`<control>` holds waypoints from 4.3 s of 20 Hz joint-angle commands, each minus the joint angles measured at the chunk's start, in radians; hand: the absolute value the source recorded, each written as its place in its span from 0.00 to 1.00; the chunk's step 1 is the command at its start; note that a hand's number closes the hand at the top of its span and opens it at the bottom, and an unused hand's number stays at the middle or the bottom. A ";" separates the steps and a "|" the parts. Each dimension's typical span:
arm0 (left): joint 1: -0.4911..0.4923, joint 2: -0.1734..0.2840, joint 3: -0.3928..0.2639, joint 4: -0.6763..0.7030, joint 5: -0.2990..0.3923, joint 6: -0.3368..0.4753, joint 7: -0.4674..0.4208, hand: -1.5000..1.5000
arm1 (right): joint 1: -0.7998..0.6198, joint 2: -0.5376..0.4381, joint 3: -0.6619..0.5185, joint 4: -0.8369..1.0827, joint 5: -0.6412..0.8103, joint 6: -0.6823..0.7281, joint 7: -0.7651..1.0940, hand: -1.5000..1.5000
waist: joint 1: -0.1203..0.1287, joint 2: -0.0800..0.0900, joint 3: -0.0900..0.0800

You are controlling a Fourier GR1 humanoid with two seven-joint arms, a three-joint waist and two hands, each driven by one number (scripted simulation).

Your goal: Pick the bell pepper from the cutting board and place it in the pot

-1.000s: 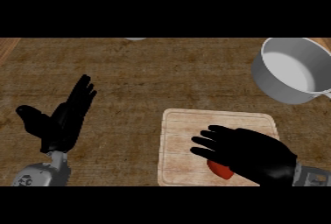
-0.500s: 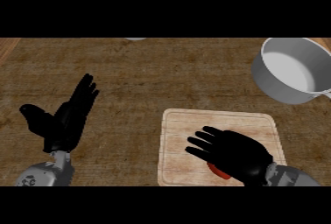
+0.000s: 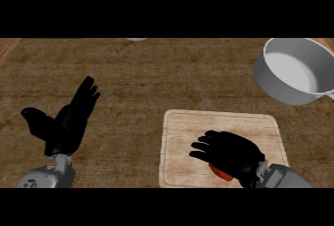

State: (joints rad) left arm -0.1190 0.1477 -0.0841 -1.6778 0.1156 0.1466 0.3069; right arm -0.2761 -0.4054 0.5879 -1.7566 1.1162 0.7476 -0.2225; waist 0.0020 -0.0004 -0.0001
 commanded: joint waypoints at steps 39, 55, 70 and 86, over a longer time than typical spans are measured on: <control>-0.034 -0.006 0.058 -0.019 -0.010 -0.038 0.056 0.50 | 0.149 -0.483 -1.493 0.319 -0.636 -0.158 -0.279 1.00 | -0.018 -0.003 0.000; -0.006 -0.027 0.043 -0.052 -0.032 -0.057 0.050 0.50 | -0.251 -0.536 -1.194 0.367 -0.765 -0.122 0.223 1.00 | 0.015 0.003 -0.001; -0.037 -0.070 0.029 0.017 -0.065 -0.047 -0.002 0.50 | -0.361 -0.335 -0.957 0.627 -0.666 -0.209 0.272 0.00 | 0.011 0.003 0.000; 0.005 -0.050 0.060 -0.017 -0.046 -0.068 0.007 0.50 | -0.435 -0.277 -1.265 0.816 -0.898 -0.416 0.207 0.00 | 0.006 0.003 0.001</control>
State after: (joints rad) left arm -0.1230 0.1019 -0.0234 -1.6958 0.0743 0.0781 0.3251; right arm -0.7025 -0.6734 -0.6030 -0.9844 0.2524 0.4129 0.0284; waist 0.0073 0.0010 0.0006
